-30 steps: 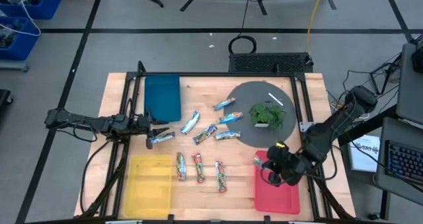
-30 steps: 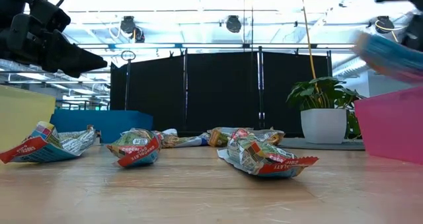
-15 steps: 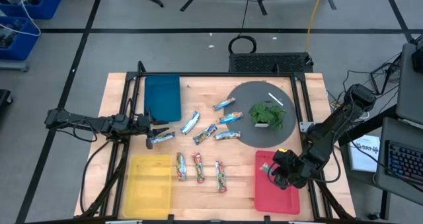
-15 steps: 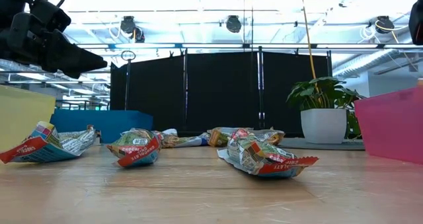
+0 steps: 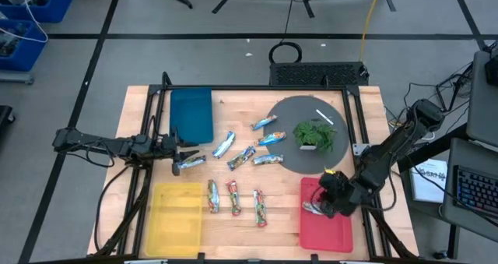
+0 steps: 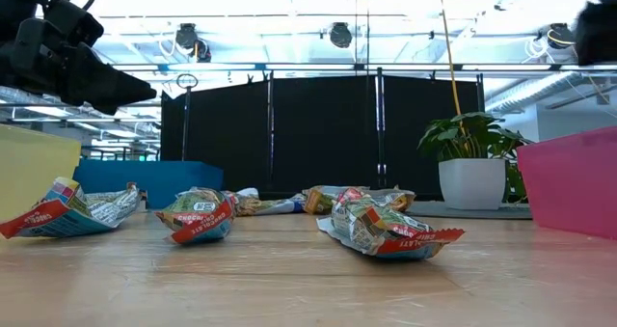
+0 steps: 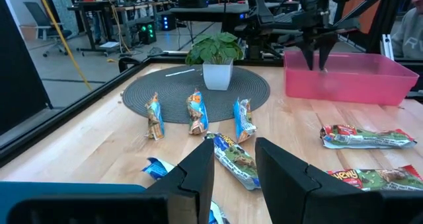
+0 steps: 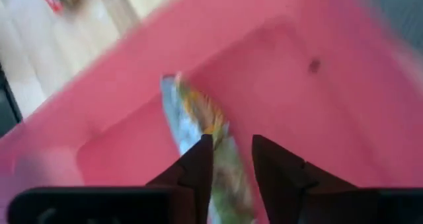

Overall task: Pick and place Granola Bars by type
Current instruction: Put the yellow granola bar into the pink bin

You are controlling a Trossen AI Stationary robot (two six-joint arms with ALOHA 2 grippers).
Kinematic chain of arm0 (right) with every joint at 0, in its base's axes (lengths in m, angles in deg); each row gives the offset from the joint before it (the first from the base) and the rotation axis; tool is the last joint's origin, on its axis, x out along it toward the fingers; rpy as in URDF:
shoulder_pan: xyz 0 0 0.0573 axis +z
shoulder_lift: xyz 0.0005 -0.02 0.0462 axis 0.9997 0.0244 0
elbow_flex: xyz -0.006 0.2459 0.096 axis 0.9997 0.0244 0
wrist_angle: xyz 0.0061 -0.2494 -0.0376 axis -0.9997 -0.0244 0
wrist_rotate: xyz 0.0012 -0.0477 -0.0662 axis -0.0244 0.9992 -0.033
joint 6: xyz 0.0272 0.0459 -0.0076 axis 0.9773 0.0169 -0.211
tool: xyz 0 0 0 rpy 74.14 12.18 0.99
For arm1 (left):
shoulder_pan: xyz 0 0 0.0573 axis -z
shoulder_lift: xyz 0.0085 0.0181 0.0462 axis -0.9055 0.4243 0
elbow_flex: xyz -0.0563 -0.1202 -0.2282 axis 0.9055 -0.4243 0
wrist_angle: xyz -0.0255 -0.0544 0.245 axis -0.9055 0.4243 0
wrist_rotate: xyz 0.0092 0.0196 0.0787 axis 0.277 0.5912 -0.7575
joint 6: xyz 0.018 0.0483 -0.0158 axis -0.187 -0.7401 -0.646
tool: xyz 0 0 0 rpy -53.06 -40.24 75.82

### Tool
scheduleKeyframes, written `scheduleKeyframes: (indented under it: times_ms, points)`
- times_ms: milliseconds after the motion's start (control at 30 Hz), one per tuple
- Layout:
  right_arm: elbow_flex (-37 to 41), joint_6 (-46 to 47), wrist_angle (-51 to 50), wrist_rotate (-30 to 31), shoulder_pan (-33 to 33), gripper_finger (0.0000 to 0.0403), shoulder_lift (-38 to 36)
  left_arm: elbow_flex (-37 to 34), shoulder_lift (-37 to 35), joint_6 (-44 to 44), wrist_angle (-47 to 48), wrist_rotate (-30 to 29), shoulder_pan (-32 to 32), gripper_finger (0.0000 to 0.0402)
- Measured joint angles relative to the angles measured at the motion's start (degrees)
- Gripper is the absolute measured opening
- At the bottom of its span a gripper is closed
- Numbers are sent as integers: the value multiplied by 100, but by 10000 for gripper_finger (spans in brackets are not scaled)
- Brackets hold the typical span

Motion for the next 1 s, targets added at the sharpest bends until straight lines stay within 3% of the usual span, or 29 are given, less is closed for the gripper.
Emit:
scheduleKeyframes:
  times_ms: [100, 333, 500, 600, 733, 867, 1000]
  points:
    - [-46, -1212, 72, 462, -604, 123, -350, 0, 0, -1, 0, 0, 2, 118]
    - [-768, -4857, 478, 794, -2693, 119, -1283, 2, 0, -1, 2, 4, 1, 118]
    - [-1671, -6402, 470, -99, -4691, 106, -1218, 2, 0, -4, 7, 4, 0, 118]
    - [-2375, -7079, 220, -812, -5803, 107, -708, 2, 0, -4, 9, 7, 0, 118]
    - [-3650, -7840, -830, -1335, -6803, 114, 560, 4, 0, -4, 17, 29, 0, 118]
    - [-4878, -8896, -2071, -1144, -7055, 115, 2065, 11, 0, -5, 85, 49, 1, 118]
    - [-5591, -9225, -2825, -863, -7087, 116, 3280, 11, 0, -6, 91, 48, 0, 118]
